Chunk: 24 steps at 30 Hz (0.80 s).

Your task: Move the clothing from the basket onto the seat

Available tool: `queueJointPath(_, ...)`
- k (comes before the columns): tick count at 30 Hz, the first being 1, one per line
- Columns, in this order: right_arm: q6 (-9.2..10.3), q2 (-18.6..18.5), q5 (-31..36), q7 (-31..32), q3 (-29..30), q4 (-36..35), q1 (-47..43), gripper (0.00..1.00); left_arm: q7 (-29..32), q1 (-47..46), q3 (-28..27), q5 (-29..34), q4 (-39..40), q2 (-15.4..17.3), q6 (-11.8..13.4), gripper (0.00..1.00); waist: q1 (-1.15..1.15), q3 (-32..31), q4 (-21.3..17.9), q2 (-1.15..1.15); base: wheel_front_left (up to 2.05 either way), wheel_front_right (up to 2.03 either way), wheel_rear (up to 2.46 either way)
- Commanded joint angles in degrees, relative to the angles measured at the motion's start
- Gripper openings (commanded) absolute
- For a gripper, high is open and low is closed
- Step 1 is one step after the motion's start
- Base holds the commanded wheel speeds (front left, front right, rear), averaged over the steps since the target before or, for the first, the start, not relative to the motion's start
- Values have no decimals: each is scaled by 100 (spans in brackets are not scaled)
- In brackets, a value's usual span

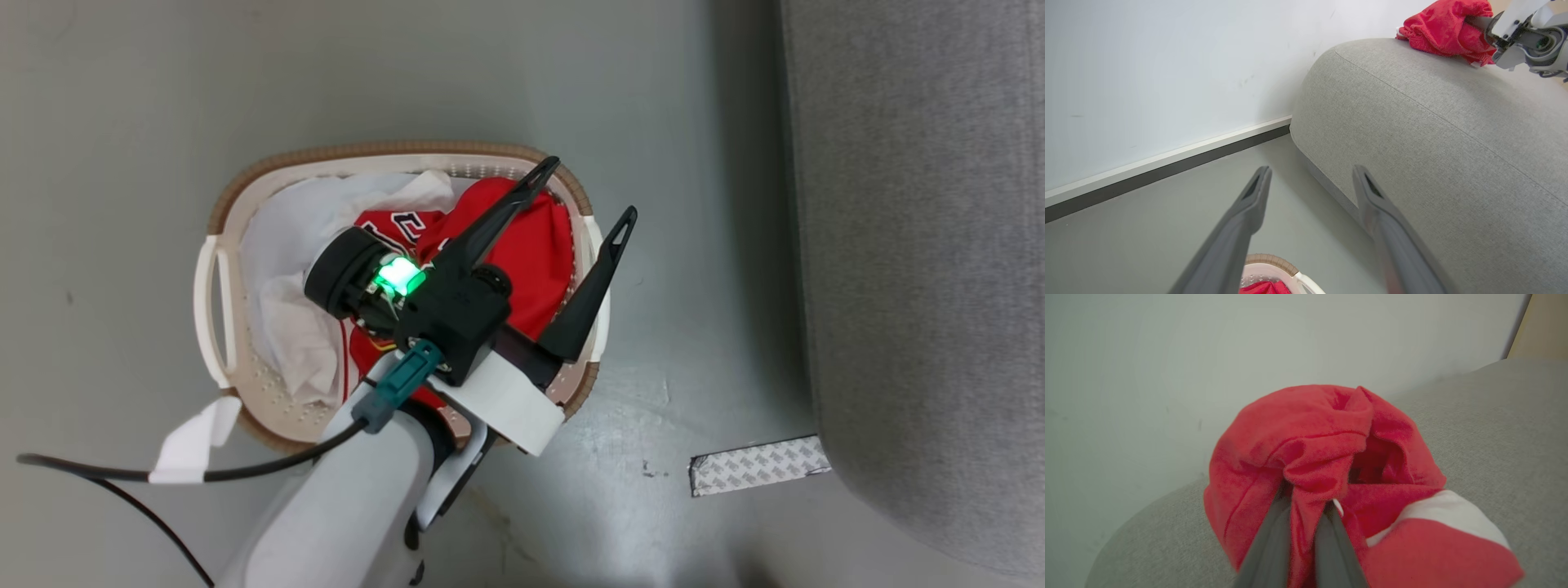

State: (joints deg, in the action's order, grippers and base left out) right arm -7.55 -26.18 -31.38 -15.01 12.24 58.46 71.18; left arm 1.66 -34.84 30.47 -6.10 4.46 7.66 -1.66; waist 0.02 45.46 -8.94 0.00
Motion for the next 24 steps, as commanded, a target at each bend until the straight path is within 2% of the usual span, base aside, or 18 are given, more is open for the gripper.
queueJointPath(1,12,-123,26,-19,48,-10,-34,30,-25,27,9,25,29,-10,16,100,-2,-45,-34,0,0,0,0)
queueJointPath(2,12,-69,65,-19,61,28,-83,44,-25,19,7,22,34,-9,28,100,-2,-79,-57,0,0,0,0)
queueJointPath(3,12,-9,118,-19,28,52,-136,68,-29,11,-10,17,38,9,34,100,-2,-116,-87,0,0,0,0)
queueJointPath(4,12,44,177,-18,-18,22,-191,100,-21,15,-35,2,33,37,49,100,-2,-157,-126,0,0,0,0)
queueJointPath(9,12,212,400,-14,-365,-239,-611,100,-107,178,-176,-133,-33,149,107,100,-2,-512,-354,0,0,0,0)
queueJointPath(12,12,148,445,-14,-560,-524,-937,100,-186,320,-253,-277,-94,162,140,100,-2,-832,-442,0,0,0,0)
queueJointPath(18,12,276,543,-11,-694,-1681,-2077,100,-566,855,-508,-635,-261,182,284,100,-2,-1675,-499,0,0,0,0)
queueJointPath(24,13,574,725,-11,-588,-2904,-3287,100,-950,1635,-874,-978,-396,297,495,100,-2,-2560,-407,0,0,0,0)
